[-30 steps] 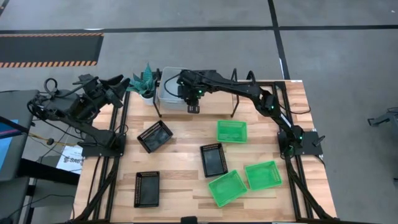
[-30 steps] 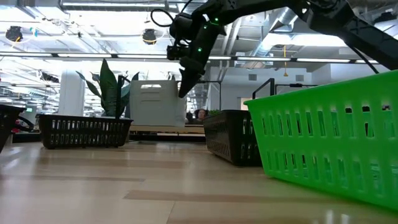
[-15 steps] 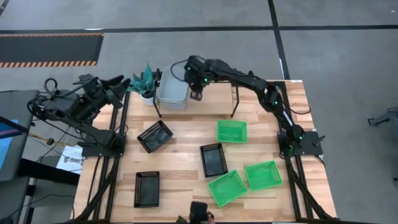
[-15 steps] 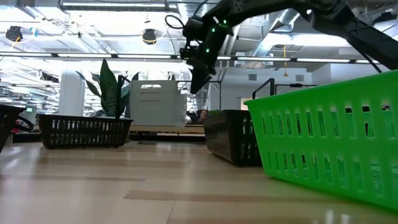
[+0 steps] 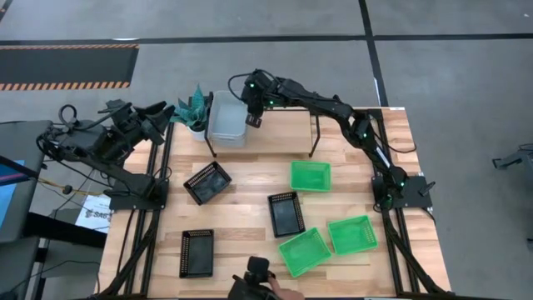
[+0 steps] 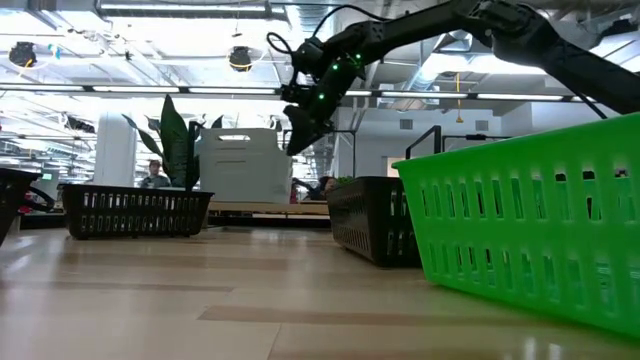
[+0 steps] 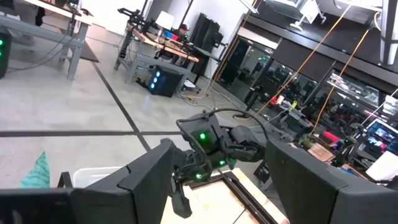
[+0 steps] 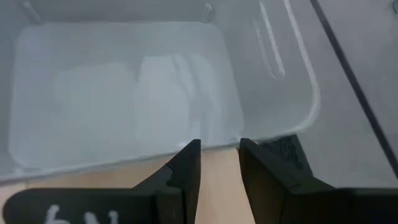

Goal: Stack baskets on shelf by color
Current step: Stack the gray bin on the gray bin on the shelf, then put the top green bin on the shelf

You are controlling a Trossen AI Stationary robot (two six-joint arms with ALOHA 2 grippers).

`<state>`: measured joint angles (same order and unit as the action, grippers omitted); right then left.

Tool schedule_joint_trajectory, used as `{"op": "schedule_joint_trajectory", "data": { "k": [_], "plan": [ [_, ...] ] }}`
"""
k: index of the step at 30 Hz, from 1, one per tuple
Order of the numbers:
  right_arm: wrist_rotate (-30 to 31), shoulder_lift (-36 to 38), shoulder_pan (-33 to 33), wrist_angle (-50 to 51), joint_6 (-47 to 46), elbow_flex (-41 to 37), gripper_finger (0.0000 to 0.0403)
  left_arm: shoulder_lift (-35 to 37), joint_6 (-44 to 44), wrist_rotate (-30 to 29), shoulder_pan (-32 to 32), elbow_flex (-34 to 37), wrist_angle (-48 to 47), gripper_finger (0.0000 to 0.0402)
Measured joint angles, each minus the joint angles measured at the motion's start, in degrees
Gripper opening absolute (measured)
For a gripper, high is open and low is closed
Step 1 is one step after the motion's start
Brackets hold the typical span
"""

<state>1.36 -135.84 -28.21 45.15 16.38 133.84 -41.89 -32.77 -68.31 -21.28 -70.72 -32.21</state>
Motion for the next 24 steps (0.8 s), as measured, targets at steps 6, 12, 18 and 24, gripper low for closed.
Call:
{"op": "schedule_joint_trajectory", "data": {
  "k": [6,12,18,24],
  "plan": [
    [0.1,-0.3,0.9,-2.1,2.6,-0.1,0.0132,0.0,0.0,0.0,0.0,0.0,0.0,0.0244],
    [1.5,2.7,1.2,0.4,0.1,-0.2,0.0132,0.0,0.4,0.0,0.0,0.0,0.0,0.0244],
    [-1.1,10.8,1.8,19.6,-11.8,0.0,0.0134,0.0,0.6,0.0,0.0,0.0,-0.1,0.0244],
    [-5.9,15.1,6.7,45.1,-16.0,-0.1,0.0145,0.0,2.3,0.5,0.0,0.0,-0.3,0.0244]
  ]
}}
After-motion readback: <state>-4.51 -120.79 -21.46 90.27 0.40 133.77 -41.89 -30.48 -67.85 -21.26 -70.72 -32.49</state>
